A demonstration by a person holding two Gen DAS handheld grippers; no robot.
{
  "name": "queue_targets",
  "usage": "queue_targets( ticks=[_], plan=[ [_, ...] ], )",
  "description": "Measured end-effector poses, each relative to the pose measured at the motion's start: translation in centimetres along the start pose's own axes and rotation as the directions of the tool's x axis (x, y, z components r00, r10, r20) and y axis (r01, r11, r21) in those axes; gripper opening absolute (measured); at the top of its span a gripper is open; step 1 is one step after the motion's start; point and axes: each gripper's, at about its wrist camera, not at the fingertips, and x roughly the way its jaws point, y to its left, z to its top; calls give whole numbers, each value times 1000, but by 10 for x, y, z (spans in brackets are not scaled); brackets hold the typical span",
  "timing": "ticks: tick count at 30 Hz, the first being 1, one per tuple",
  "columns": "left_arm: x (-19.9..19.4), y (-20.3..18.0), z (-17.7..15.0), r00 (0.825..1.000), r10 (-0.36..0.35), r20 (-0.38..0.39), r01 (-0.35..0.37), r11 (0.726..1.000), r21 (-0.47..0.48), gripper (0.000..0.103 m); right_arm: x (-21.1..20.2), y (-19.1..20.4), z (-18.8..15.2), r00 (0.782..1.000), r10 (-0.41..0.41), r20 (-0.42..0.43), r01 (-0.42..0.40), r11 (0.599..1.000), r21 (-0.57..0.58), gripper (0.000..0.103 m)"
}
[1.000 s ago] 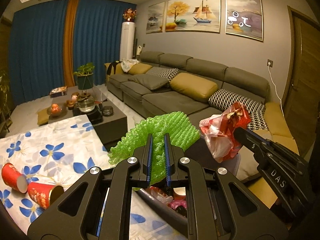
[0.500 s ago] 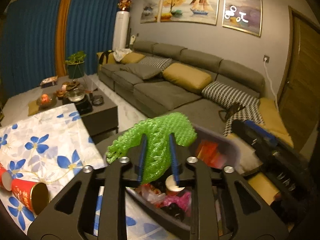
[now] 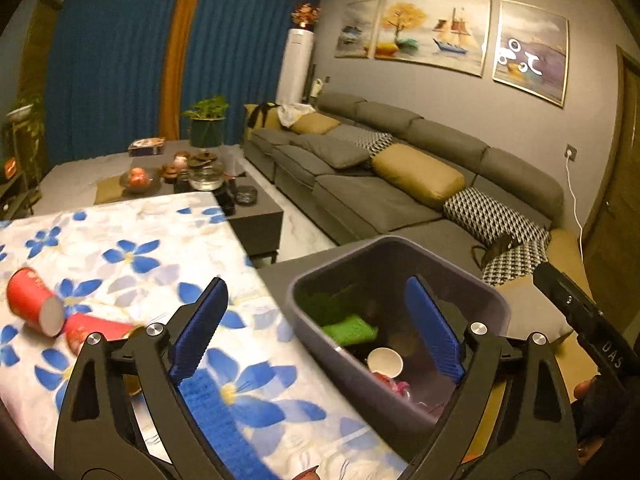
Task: Collect trash
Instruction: 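Open both tools to drop the net and wrapper into the bin, then return to the table and grasp the pink plastic bag with the left tool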
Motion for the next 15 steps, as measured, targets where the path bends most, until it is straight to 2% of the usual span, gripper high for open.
queue_targets(
  ticks=[4,8,11,15],
  plan=[
    [-28,14,-11,997,74,27,-74,997,0,91,-12,14,-6,1000,-7,5,7,1000,-31,77],
    [-57,35,-24,984,170,55,-170,985,-16,91,-20,31,-16,1000,5,8,-4,998,-65,80],
    [-81,58,-35,969,241,63,-239,970,-36,91,-26,47,-26,1000,20,4,-20,995,-100,80],
    [-112,94,-50,931,361,54,-358,932,-60,91,-31,66,-38,998,59,-9,-59,992,-115,81]
  ],
)
